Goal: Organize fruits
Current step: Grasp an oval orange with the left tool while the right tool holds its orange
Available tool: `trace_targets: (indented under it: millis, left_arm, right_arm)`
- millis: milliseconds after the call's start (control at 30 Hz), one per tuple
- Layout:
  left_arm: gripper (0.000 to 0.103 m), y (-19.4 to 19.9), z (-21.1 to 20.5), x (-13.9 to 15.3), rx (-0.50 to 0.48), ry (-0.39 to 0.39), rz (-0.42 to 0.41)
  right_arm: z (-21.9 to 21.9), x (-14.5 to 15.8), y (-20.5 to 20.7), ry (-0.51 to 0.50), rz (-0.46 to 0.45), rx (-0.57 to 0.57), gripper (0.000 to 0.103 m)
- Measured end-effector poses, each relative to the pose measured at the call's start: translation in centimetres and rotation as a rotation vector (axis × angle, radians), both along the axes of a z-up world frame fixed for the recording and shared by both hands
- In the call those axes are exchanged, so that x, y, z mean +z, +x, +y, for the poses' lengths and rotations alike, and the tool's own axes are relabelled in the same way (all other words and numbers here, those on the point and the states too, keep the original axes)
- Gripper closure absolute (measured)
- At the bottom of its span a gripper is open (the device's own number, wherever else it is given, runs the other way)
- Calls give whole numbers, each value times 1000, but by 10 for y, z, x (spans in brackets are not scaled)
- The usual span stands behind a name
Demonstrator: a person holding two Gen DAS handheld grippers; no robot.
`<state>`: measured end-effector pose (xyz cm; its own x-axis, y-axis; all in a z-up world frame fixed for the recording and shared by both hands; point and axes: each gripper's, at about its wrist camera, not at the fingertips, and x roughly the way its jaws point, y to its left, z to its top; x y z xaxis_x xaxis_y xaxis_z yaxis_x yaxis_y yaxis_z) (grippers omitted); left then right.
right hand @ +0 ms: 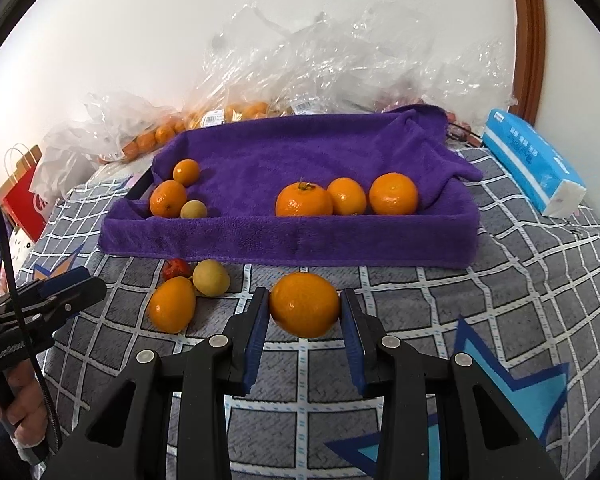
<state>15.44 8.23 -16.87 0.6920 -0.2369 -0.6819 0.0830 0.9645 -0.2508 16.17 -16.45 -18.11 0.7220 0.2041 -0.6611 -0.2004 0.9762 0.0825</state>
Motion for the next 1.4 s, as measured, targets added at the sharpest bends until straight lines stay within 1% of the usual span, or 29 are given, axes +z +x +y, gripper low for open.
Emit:
trace_targets:
  millis: [200, 267, 367, 533, 667, 733, 767, 800, 867, 900, 933, 1000, 1167, 1300, 1400]
  left_arm:
    - [47, -4, -3, 5, 14, -59, 28]
    - [47, -5, -6, 8, 3, -86, 30]
    - [44, -3, -16, 12, -22, -116, 38]
    - [44, 3, -42, 8, -55, -109, 57]
    - [44, 11, -63, 0, -74, -100, 103]
    - [45, 16, -74, -5, -71, -79, 124]
    - [46, 18, -79, -8, -66, -61, 138]
    - [50, 20, -84, -11, -63, -45, 148]
    - [59, 17, -88, -12, -47, -10, 117]
    - [69, 17, -92, -13, -50, 17, 119]
    - [72, 16, -94, -13, -50, 41, 114]
    - [72, 14, -94, -12, -52, 49, 112]
    - [73, 9, -81, -9, -35, -5, 130]
    - [72, 3, -73, -4, -8, -14, 122]
    - [72, -3, -65, 1, 0, -35, 126]
  right_arm:
    - [-11, 4, -11, -9, -20, -9, 67]
    - [-15, 4, -14, -11, -20, -13, 67]
    - [-23, 4, -18, -8, -23, -20, 67]
    - [-39, 6, -27, -10, -40, -42, 67]
    - [-51, 6, -32, -12, -43, -54, 67]
    - [-57, 5, -35, -16, -41, -59, 67]
    - [-59, 4, -36, -17, -40, -62, 67]
    - [-61, 2, -37, -17, -38, -66, 67]
    - [-67, 0, -39, -11, -31, -73, 68]
    - [-69, -1, -39, -6, -28, -74, 68]
    - [-71, -3, -39, -3, -24, -76, 68]
    - [-74, -5, -40, 0, -17, -82, 68]
    - [-74, -8, -41, 10, -11, -89, 68]
    - [-69, -2, -47, 13, -24, -87, 68]
    - [-64, 4, -52, 5, -40, -82, 68]
